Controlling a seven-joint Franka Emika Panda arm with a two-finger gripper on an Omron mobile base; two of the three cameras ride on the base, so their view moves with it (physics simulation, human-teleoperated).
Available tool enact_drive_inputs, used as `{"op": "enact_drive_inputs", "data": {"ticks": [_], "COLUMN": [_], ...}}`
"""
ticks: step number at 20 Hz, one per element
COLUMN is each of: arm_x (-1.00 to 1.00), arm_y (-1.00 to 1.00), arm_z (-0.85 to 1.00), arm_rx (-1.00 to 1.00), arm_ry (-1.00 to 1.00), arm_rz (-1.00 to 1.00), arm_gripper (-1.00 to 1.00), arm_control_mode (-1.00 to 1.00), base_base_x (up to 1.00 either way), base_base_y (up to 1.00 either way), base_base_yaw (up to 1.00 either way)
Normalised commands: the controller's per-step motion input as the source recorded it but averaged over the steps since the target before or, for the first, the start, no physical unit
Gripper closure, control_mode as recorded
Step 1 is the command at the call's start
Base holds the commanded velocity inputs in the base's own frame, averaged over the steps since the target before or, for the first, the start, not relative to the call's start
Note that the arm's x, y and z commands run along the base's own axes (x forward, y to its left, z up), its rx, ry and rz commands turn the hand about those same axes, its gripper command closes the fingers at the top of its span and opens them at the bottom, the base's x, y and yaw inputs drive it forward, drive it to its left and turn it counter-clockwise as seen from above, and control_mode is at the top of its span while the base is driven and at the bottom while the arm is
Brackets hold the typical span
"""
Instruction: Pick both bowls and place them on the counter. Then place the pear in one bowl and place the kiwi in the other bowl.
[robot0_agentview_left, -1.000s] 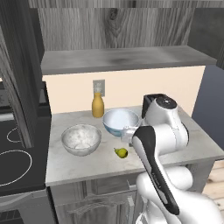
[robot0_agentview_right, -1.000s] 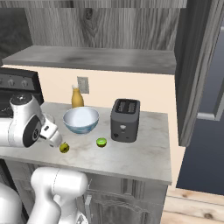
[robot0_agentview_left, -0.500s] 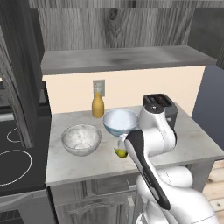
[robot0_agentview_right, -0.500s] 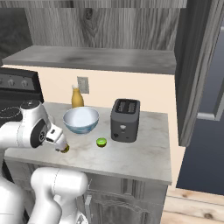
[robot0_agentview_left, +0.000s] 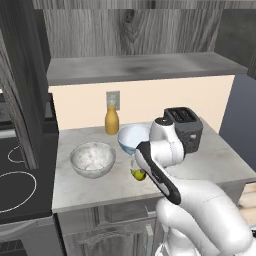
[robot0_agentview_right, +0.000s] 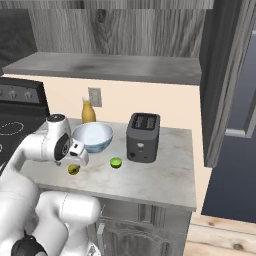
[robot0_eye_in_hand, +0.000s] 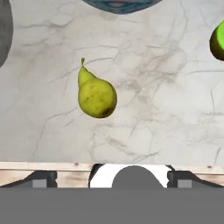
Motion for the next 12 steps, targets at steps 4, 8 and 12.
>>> {"op": "enact_drive_inputs", "data": {"ticks": [4, 8, 12], "arm_x": [0.58, 0.49, 0.17], "arm_y": [0.00, 0.13, 0.17], "arm_z": [-0.32, -0.43, -0.45], "arm_rx": [-0.07, -0.09, -0.08], "arm_ry": [0.13, 0.12, 0.08], "arm_rz": [0.08, 0.05, 0.02], "arm_gripper": [-1.00, -1.00, -1.00], "arm_control_mode": [-1.00, -1.00, -1.00], "base_base_x": [0.00, 0.00, 0.00], "base_base_y": [0.00, 0.00, 0.00], "base_base_yaw": [0.00, 0.00, 0.00]}}
